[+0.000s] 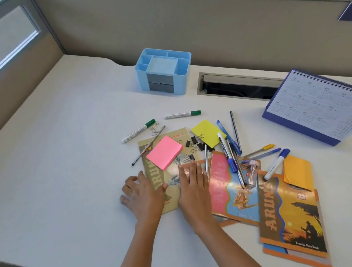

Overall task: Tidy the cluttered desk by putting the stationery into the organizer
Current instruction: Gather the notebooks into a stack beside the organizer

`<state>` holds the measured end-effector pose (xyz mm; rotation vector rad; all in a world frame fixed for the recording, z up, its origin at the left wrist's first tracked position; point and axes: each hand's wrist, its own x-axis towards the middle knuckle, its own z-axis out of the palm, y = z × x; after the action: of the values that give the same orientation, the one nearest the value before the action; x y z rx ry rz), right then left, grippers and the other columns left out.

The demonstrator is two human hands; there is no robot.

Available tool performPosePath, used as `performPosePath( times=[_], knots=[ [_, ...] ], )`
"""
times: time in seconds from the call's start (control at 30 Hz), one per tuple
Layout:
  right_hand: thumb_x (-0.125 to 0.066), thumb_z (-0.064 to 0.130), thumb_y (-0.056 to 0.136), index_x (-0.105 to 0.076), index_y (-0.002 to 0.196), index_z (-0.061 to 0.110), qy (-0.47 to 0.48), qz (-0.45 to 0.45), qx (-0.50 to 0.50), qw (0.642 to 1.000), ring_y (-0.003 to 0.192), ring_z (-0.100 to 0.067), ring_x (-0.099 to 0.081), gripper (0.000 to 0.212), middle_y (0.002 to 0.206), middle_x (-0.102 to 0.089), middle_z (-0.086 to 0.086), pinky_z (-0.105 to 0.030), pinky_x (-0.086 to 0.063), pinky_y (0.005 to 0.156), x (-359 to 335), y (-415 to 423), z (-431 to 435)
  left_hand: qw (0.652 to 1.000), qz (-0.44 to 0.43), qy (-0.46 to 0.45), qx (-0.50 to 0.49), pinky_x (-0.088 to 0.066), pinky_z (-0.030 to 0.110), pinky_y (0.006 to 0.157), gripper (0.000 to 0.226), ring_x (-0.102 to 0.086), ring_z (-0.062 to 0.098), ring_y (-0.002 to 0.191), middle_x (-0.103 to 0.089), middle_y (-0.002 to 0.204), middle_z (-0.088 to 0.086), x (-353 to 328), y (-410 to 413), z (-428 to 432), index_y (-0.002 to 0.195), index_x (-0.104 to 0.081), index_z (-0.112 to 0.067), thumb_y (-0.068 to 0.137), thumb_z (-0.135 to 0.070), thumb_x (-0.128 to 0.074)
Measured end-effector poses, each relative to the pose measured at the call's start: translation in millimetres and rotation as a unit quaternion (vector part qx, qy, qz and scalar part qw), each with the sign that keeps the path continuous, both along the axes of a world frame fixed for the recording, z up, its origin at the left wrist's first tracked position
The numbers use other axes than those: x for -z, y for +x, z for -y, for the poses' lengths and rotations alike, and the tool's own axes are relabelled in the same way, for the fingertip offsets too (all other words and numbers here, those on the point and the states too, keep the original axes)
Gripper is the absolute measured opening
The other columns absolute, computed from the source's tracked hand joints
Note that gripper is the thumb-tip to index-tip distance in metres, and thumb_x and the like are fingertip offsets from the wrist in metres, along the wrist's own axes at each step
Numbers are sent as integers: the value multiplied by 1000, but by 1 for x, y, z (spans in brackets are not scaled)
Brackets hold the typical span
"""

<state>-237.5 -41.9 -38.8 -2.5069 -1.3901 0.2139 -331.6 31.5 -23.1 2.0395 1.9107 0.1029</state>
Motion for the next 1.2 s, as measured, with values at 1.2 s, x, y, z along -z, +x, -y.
performPosePath(
  times=[1.2],
  knots=[
    [-23, 45, 102, -12, 151, 40, -44, 44, -134, 989, 148, -21, 10, 50, 162, 2, -2, -51, 8, 116, 5, -41, -118, 946, -56, 8, 318, 6, 58, 114, 90, 22, 17, 146, 19, 160, -7, 16, -107, -38, 151, 15, -30, 73, -76, 10]
  ],
)
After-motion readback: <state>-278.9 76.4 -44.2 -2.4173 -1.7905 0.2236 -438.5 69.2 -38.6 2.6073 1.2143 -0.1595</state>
